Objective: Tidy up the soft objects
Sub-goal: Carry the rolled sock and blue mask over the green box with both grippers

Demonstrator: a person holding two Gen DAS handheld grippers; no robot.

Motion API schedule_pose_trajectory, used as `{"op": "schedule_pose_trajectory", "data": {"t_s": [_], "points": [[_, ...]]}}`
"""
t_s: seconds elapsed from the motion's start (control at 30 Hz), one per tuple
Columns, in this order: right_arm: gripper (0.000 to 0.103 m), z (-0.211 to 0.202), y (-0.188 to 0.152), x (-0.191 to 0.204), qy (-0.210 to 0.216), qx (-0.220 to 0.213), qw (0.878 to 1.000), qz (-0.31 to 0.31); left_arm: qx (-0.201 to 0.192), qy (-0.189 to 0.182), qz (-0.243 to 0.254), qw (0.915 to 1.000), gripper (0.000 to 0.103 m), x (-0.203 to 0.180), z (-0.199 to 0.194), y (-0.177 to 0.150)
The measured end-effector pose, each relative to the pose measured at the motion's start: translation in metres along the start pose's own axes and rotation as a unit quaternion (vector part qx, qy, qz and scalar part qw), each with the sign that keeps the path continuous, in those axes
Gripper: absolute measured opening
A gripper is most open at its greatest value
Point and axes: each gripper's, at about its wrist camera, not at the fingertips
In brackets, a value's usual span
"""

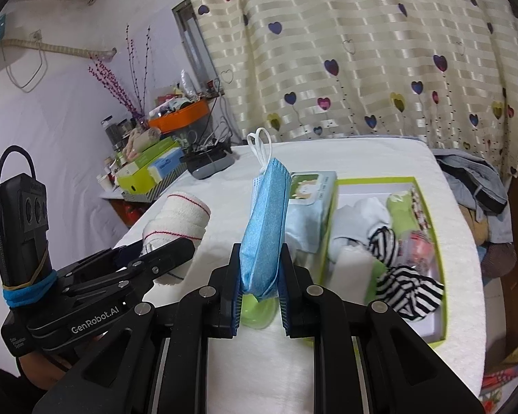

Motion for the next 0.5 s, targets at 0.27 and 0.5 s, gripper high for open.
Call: {"op": "schedule_pose_trajectory", "data": {"t_s": [0.27, 0.5], "points": [[0.019, -0.017, -0.006, -0.022, -0.020, -0.009, 1.000, 0.018, 0.005, -0.010, 0.010, 0.9999, 0.044, -0.017, 0.004, -0.004], [0.018, -0.029, -0.010, -0.038, -0.035, -0.016, 0.999, 0.033, 0.009, -0.016, 0.020, 0.9996, 0.044, -0.030, 0.008, -0.006]]}}
Point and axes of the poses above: each gripper's, at about its wrist camera, not at the fingertips, and z roughly the way its jaws point, x to its left, y to its top, and after that the axes turned 14 degrees about -z, right-handed
